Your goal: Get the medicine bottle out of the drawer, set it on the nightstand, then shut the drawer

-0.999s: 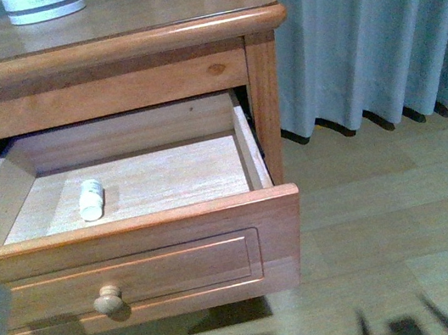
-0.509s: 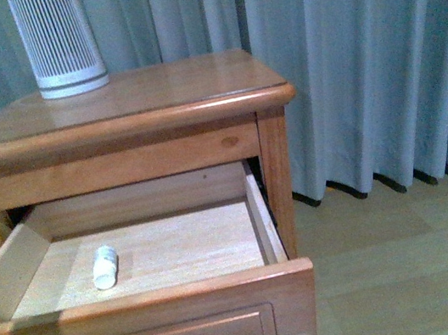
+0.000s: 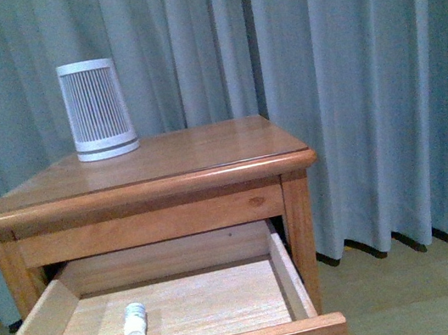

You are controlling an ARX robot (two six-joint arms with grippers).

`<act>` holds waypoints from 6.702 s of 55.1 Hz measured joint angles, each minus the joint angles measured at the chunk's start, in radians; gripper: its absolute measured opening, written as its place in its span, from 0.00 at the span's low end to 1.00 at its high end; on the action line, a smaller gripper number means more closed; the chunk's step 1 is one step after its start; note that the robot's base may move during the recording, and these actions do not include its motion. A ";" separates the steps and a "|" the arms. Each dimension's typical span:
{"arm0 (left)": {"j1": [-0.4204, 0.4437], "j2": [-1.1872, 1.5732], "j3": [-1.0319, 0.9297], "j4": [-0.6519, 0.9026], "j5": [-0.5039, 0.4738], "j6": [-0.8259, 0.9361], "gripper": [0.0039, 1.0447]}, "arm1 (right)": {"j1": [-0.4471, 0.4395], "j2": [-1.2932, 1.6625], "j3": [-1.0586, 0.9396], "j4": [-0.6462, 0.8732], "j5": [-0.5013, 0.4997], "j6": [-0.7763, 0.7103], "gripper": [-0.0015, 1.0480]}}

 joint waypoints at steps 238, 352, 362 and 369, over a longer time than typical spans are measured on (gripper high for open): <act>0.002 -0.536 -0.279 -0.243 0.002 0.009 0.94 | 0.039 2.287 2.139 -0.016 0.003 -0.112 0.80; 0.002 -0.536 -0.279 -0.243 0.002 0.009 0.94 | -0.028 2.484 1.596 0.480 0.011 -0.133 0.21; 0.002 -0.536 -0.279 -0.243 0.002 0.009 0.94 | -0.037 2.485 1.593 0.499 -0.028 -0.132 0.21; 0.002 -0.536 -0.279 -0.243 0.002 0.009 0.94 | -0.054 2.484 1.575 0.542 -0.069 -0.132 0.21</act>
